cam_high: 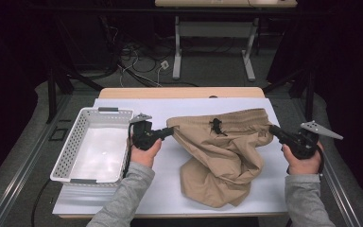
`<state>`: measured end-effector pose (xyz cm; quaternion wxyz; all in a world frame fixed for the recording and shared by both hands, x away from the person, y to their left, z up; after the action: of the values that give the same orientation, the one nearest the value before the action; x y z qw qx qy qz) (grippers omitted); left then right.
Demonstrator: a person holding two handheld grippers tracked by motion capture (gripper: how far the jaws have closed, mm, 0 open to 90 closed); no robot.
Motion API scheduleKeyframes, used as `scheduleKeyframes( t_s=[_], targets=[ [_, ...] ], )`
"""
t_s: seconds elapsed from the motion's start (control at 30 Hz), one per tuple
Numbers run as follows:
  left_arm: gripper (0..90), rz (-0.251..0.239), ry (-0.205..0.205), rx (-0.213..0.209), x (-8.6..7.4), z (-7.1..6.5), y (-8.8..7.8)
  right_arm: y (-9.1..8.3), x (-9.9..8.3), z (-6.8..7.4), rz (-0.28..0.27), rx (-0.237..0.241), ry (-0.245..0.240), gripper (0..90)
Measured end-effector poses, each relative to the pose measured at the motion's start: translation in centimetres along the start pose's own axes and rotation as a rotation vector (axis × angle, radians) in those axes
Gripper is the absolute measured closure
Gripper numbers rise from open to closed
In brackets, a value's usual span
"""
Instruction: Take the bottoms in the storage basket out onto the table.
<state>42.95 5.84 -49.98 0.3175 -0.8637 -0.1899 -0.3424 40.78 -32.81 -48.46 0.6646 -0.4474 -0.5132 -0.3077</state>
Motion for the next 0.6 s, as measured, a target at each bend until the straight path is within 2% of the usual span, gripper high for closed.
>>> scheduleKeyframes(
  t_s=[0.13,0.2,0.27,0.3,0.37,0.5,0.57,0.6],
  targets=[
    [89.8,-0.022,-0.025,0.017,1.5,0.8,-1.0,-0.3,1.7,-1.2,-0.004,-0.018,0.001,88.1],
    [89.7,-0.029,-0.015,0.040,2.1,1.1,-1.3,-0.1,2.5,-1.8,-0.021,-0.026,0.017,88.1],
    [89.8,-0.034,0.012,0.073,2.6,1.3,-1.3,0.2,3.0,-2.3,-0.018,-0.030,0.000,88.1],
    [89.8,-0.038,0.018,0.083,2.7,1.4,-1.2,0.3,3.3,-2.4,0.000,-0.029,-0.012,88.2],
    [89.8,-0.046,0.010,0.093,3.1,1.4,-1.0,0.8,3.6,-2.7,-0.001,-0.036,-0.020,88.2],
    [89.8,-0.051,-0.009,0.138,3.4,2.3,-0.2,2.0,3.5,-3.0,0.032,-0.036,-0.006,88.2],
    [89.8,-0.050,-0.037,0.138,3.4,2.8,0.3,2.9,3.1,-3.1,0.045,-0.039,0.005,88.2],
    [89.7,-0.051,-0.039,0.147,3.5,3.2,0.6,3.2,2.7,-3.2,0.073,-0.039,0.007,88.2]
  ],
)
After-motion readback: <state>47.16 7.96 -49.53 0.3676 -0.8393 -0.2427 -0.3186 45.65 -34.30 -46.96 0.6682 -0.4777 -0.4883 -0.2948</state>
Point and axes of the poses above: each handheld gripper's, and its own axes: y roughly forward along the jaws, x roughly out of its top, z roughly to its left, the point moved 8 cm from there along y, roughly forward along the jaws, and after that the axes turned 10 degrees about -y, right-handed, at the moved point
